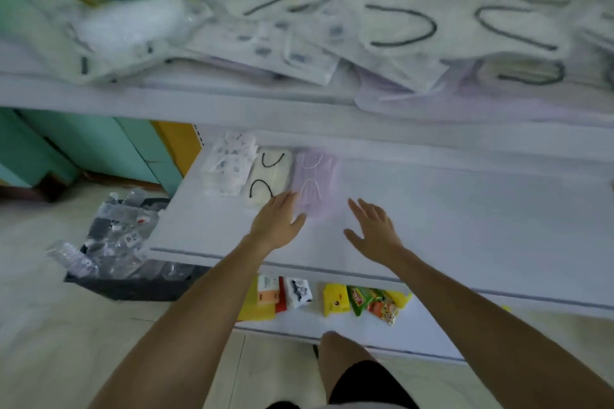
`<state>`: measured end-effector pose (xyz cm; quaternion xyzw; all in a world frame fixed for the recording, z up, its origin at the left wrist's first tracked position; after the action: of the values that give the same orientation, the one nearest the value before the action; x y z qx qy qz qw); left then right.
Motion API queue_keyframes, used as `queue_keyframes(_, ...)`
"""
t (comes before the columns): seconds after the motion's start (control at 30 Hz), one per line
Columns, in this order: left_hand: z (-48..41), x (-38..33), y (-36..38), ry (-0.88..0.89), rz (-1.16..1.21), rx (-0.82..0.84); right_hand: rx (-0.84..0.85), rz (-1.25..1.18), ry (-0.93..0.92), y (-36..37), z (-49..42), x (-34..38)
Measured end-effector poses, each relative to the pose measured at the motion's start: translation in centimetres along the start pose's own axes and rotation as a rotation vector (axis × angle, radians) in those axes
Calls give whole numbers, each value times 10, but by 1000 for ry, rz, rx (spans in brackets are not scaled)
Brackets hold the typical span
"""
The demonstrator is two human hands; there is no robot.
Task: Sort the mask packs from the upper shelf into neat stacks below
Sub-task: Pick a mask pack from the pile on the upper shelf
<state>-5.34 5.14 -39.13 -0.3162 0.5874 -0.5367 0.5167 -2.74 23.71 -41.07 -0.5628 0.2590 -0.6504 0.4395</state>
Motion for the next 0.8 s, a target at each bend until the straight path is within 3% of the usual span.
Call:
queue_keyframes(0.2,72,-29,-85,90,7,-169,-87,133,-270,-63,75,76)
queue_keyframes(0.33,115,-47,-138,112,55,-276,-202,64,-448,-98,129,137)
queue_keyframes(0.5,155,-81,-199,221,25,-461,-464,15,-747,-150,190,194)
queue_keyframes(0.63,172,-108,-261,252,28,-685,-782,66,-942,-222,217,225)
queue_keyframes(0.7,171,-117,-288,244,57,-727,-879,57,-907,-260,211,228)
queue_keyframes(0.8,152,-122,-306,207,76,-667,-742,66,-532,-294,166,206)
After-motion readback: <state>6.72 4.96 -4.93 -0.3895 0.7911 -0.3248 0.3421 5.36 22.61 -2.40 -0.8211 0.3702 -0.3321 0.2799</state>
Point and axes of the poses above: each hand's wrist, its own z-axis away from the middle knuckle, its own y-axis out of the palm, x = y × z, the point moved 7 cm from there along -z, towards the middle knuckle, and after that the axes turned 11 degrees about -z, right-handed, at the moved point
